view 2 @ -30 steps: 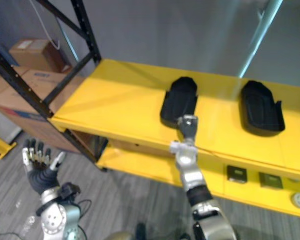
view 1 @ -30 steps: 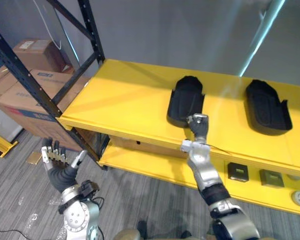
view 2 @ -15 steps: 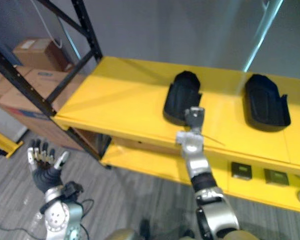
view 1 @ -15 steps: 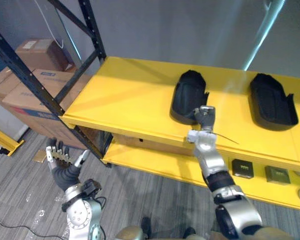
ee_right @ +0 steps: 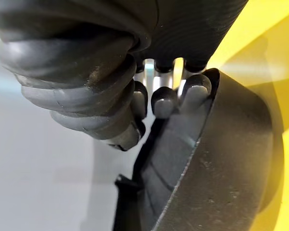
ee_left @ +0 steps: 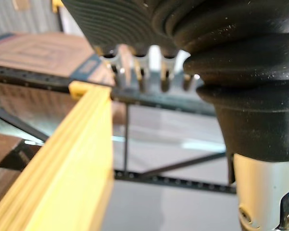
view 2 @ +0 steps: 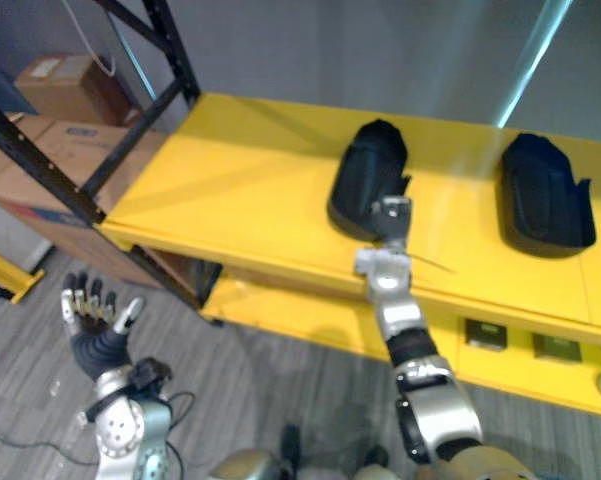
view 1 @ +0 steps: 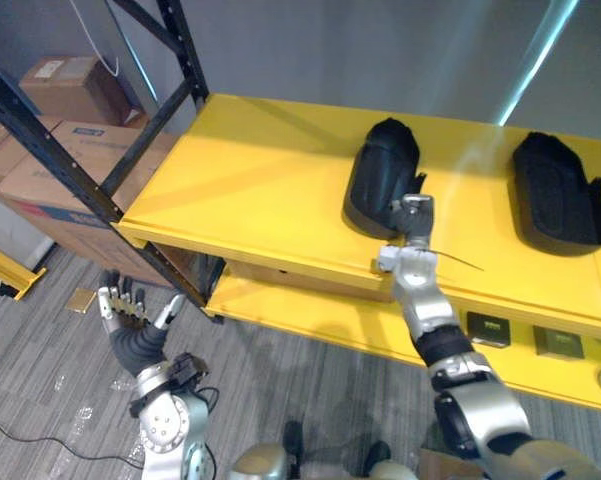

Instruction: Walk over and take plastic housings, then place them on the shelf

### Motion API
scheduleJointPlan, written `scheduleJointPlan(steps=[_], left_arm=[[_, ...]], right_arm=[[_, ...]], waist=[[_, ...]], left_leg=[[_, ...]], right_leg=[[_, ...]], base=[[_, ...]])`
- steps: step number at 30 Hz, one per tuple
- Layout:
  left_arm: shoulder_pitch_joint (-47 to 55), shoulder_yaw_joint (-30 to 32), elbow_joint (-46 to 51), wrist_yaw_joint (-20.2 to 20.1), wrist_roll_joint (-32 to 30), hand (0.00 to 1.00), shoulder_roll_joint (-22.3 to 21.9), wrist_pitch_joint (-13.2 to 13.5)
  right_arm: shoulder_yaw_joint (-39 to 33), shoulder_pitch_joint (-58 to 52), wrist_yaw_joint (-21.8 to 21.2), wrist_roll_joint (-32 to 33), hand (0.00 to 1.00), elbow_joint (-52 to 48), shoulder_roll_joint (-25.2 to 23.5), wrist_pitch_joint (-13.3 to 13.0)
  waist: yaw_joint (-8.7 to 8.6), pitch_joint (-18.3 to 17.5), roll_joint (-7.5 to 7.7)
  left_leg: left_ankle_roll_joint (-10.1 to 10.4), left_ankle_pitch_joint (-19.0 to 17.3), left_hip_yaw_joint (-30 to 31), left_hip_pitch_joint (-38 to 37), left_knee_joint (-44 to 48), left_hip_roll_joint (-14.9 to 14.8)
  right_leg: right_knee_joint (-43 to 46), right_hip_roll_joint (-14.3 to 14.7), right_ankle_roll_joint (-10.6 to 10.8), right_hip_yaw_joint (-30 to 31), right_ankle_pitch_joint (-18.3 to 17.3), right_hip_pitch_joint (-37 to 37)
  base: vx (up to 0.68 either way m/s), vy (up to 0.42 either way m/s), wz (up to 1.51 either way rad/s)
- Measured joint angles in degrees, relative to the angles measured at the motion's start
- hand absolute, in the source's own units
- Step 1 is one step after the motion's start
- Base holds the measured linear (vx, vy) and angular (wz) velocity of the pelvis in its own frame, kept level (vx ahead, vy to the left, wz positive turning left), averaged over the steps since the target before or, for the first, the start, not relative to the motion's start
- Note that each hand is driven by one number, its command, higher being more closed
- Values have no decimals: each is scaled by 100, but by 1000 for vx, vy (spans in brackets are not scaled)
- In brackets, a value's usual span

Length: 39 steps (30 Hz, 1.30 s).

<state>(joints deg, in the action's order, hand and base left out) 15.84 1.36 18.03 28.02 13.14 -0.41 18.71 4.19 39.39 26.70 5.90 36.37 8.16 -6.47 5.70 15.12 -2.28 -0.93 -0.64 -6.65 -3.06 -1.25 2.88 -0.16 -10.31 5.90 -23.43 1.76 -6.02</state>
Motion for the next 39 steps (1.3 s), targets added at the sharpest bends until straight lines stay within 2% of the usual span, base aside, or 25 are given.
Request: scheduleJointPlan(steps=[3,6,10,13,15,18,20,22,26,29,32,35,39], left_arm=[[-71,-12,0,12,0,0,0,0],[-75,-19,0,23,0,0,0,14],[-65,-45,-1,41,0,0,1,50],[-38,-83,-3,70,-1,0,1,128],[4,-210,-3,112,-2,0,4,140],[31,-220,-3,112,-3,0,5,139],[47,-190,-3,112,-1,0,10,139],[141,-148,-3,110,1,0,10,135],[235,-106,6,80,1,0,11,118],[363,-28,104,5,0,0,12,48],[389,-23,232,-20,-2,0,16,-8],[383,-23,278,-11,-5,0,18,-15],[377,-26,286,24,-5,0,18,-42]], right_arm=[[4,131,-46,-6,100,49,20,-79],[57,263,54,-239,100,48,27,-360],[208,246,353,-510,100,-170,21,-415],[266,35,622,-887,100,-1291,-50,-439],[326,-307,777,-1254,100,-2401,-135,-455],[517,-740,840,-1430,100,-3227,-133,-455],[630,-1178,780,-1437,100,-3825,-126,-442],[745,-1556,437,-1209,100,-4215,-127,-348],[919,-2062,-89,-667,100,-4309,-126,-74],[1212,-2458,-333,-446,100,-4307,-132,74],[1423,-2610,-400,-416,100,-4272,-155,190],[1439,-2617,-413,-280,100,-4135,-230,195],[1470,-2611,-391,-156,100,-3359,-314,189]], waist=[[4,88,-19],[10,188,-51],[16,200,-66],[0,200,-67],[-12,200,-66],[-35,198,-63],[-52,193,-55],[-115,178,-27],[-143,111,91],[-143,37,208],[-137,-13,286],[-131,-44,332],[-120,-149,353]], left_leg=[[0,0,5,18,49,0],[1,-1,5,21,71,-4],[2,-2,2,34,73,-9],[2,-3,-7,51,82,-17],[6,-9,-10,35,85,-21],[7,-19,-11,19,85,-25],[8,-20,-12,16,85,-26],[8,-20,-13,11,84,-28],[10,-21,-9,15,70,-38],[15,-24,-7,11,-8,-38],[11,-20,2,18,-34,-24],[9,-19,-8,22,-29,-19],[9,-20,-9,28,-30,-18]], right_leg=[[35,-9,-6,-1,-4,7],[59,-11,-14,-1,-9,9],[57,-8,-16,0,-12,19],[48,-1,-16,1,-11,31],[40,3,-18,2,-13,14],[38,7,-20,8,-14,3],[34,9,-20,7,-14,-3],[33,11,-19,7,-13,-8],[8,27,-17,0,-11,-13],[-43,44,-4,-12,-3,-10],[-54,38,3,-17,4,-4],[-59,38,3,-16,6,-4],[-71,42,6,-9,11,-2]], base=[[0,0,0],[0,0,0],[0,0,0],[0,0,0],[0,0,0],[0,0,0],[0,0,0],[0,0,0],[0,0,0],[0,0,0],[16,12,2],[39,23,2],[19,8,0]])
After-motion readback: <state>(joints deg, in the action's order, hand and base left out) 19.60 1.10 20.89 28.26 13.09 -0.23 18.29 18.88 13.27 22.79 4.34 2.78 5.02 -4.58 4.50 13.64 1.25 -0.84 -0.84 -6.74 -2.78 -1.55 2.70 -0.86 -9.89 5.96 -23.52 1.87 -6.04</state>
